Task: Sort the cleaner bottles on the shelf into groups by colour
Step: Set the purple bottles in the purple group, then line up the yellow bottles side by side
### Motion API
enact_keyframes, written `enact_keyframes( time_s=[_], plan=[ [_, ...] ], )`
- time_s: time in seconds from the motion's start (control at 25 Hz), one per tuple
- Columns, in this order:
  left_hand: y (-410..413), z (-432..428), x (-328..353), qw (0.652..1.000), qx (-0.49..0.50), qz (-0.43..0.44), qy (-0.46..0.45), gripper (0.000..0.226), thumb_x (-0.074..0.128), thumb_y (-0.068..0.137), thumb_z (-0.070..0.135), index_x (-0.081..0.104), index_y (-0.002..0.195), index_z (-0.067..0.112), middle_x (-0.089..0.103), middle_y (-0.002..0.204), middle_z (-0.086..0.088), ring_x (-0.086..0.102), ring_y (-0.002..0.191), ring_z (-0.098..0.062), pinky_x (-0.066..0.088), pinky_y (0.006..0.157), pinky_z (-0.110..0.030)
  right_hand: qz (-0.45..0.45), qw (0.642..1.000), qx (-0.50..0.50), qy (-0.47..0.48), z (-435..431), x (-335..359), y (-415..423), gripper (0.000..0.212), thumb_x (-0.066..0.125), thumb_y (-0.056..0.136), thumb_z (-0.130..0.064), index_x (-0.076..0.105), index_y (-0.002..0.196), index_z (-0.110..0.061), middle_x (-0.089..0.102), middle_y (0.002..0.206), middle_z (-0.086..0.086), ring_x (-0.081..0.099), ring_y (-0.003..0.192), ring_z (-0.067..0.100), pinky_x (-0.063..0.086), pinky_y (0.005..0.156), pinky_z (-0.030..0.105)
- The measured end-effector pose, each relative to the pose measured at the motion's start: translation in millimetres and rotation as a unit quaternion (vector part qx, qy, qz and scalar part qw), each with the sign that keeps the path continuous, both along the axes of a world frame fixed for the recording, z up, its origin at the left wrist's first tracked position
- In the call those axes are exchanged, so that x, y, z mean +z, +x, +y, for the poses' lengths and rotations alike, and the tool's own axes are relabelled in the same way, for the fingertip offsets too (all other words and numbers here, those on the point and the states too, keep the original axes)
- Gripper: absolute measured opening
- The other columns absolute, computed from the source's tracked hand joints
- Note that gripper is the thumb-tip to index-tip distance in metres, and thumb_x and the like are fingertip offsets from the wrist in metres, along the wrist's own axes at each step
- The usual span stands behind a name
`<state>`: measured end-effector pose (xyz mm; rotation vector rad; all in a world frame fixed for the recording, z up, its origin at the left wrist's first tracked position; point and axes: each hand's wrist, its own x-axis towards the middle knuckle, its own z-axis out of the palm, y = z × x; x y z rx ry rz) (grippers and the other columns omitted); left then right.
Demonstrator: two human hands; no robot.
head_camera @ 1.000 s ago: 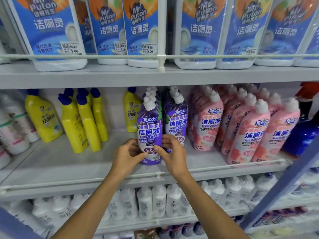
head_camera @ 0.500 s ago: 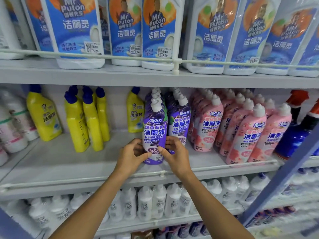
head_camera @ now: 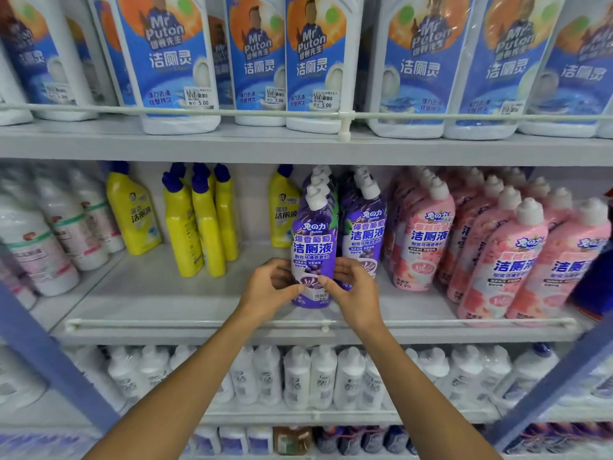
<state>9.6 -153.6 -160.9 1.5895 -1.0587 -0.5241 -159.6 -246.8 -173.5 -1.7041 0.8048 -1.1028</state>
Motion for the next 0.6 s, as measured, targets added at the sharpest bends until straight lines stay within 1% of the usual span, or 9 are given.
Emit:
enact_keyframes(
  time_s=[0.04, 0.08, 0.16, 0.2, 0.28, 0.36, 0.44, 0.52, 0.6],
  plan=[
    [2.5, 4.5, 1.7, 1.000, 0.015, 0.002, -0.005, 0.050, 0.087, 0.074, 0.003, 0.063, 0.117, 0.001, 0.074, 0.103, -0.016, 0.073, 0.095, -0.031, 0.059, 0.075, -0.023, -0.005, 1.000, 0.005, 0.001, -0.3, 0.0, -1.0, 0.051, 0.086, 0.081, -0.018, 0.062, 0.124, -0.005, 0.072, 0.115, 0.000, 0.070, 0.103, 0.012, 0.060, 0.092, 0.037],
    [6.8, 10.0, 3.3, 0.999, 0.032, -0.001, -0.010, 0.055, 0.089, 0.072, 0.003, 0.062, 0.120, 0.003, 0.072, 0.107, -0.017, 0.072, 0.098, -0.029, 0.058, 0.078, -0.021, -0.011, 1.000, 0.009, 0.001, 0.4, 0.8, -3.0, 0.053, 0.086, 0.080, -0.018, 0.062, 0.125, -0.006, 0.071, 0.116, -0.002, 0.070, 0.103, 0.011, 0.059, 0.091, 0.032],
    [18.6, 25.5, 6.8, 0.998, 0.052, -0.004, -0.025, 0.065, 0.091, 0.069, 0.005, 0.059, 0.126, 0.006, 0.070, 0.114, -0.016, 0.069, 0.106, -0.026, 0.057, 0.089, -0.025, -0.026, 1.000, 0.008, 0.007, 10.5, 4.9, -9.0, 0.054, 0.086, 0.080, -0.018, 0.061, 0.128, -0.009, 0.068, 0.116, -0.008, 0.066, 0.104, 0.005, 0.057, 0.084, 0.019],
    [24.5, 35.3, 9.6, 0.998, 0.057, 0.003, -0.038, 0.068, 0.091, 0.069, 0.004, 0.058, 0.129, 0.007, 0.069, 0.117, -0.016, 0.068, 0.109, -0.025, 0.056, 0.092, -0.028, -0.037, 0.999, 0.009, 0.008, 17.9, 7.3, -11.9, 0.054, 0.086, 0.081, -0.018, 0.060, 0.128, -0.012, 0.066, 0.118, -0.010, 0.065, 0.105, 0.003, 0.057, 0.082, 0.018],
    [35.1, 55.3, 18.2, 0.996, 0.058, 0.014, -0.065, 0.072, 0.089, 0.070, 0.002, 0.055, 0.134, 0.007, 0.067, 0.122, -0.015, 0.067, 0.113, -0.024, 0.056, 0.095, -0.029, -0.042, 0.999, 0.011, -0.007, 34.8, 12.5, -13.5, 0.056, 0.086, 0.081, -0.020, 0.060, 0.131, -0.018, 0.065, 0.123, -0.010, 0.064, 0.110, 0.004, 0.059, 0.084, 0.024],
    [49.0, 72.3, 25.1, 0.995, 0.050, 0.021, -0.080, 0.075, 0.088, 0.071, 0.002, 0.054, 0.137, 0.010, 0.065, 0.127, -0.012, 0.065, 0.115, -0.022, 0.055, 0.096, -0.029, -0.030, 0.999, 0.036, -0.018, 50.8, 17.0, -5.4, 0.063, 0.087, 0.080, -0.021, 0.057, 0.136, -0.022, 0.063, 0.131, -0.009, 0.062, 0.116, 0.004, 0.059, 0.089, 0.030],
    [66.6, 86.5, 27.6, 0.996, 0.030, 0.018, -0.086, 0.077, 0.088, 0.071, 0.004, 0.053, 0.139, 0.015, 0.063, 0.131, -0.007, 0.064, 0.118, -0.018, 0.055, 0.095, -0.030, -0.011, 0.997, 0.064, -0.037, 64.9, 22.4, 11.2, 0.070, 0.088, 0.080, -0.022, 0.054, 0.141, -0.025, 0.059, 0.137, -0.009, 0.060, 0.121, 0.005, 0.058, 0.092, 0.030],
    [87.8, 99.6, 27.8, 0.997, 0.012, 0.010, -0.079, 0.077, 0.088, 0.072, 0.005, 0.053, 0.139, 0.020, 0.062, 0.133, -0.003, 0.060, 0.122, -0.014, 0.053, 0.093, -0.027, 0.015, 0.995, 0.083, -0.052, 77.2, 31.5, 33.4, 0.077, 0.088, 0.079, -0.024, 0.050, 0.145, -0.028, 0.055, 0.142, -0.012, 0.057, 0.123, 0.003, 0.056, 0.093, 0.026],
    [116.6, 115.1, 26.7, 0.997, 0.011, 0.008, -0.072, 0.076, 0.088, 0.072, 0.005, 0.054, 0.137, 0.024, 0.061, 0.134, -0.002, 0.058, 0.124, -0.015, 0.050, 0.093, -0.026, 0.040, 0.994, 0.082, -0.054, 87.3, 38.8, 61.1, 0.082, 0.088, 0.078, -0.027, 0.046, 0.148, -0.029, 0.052, 0.144, -0.013, 0.055, 0.124, -0.001, 0.056, 0.095, 0.028]
  ],
)
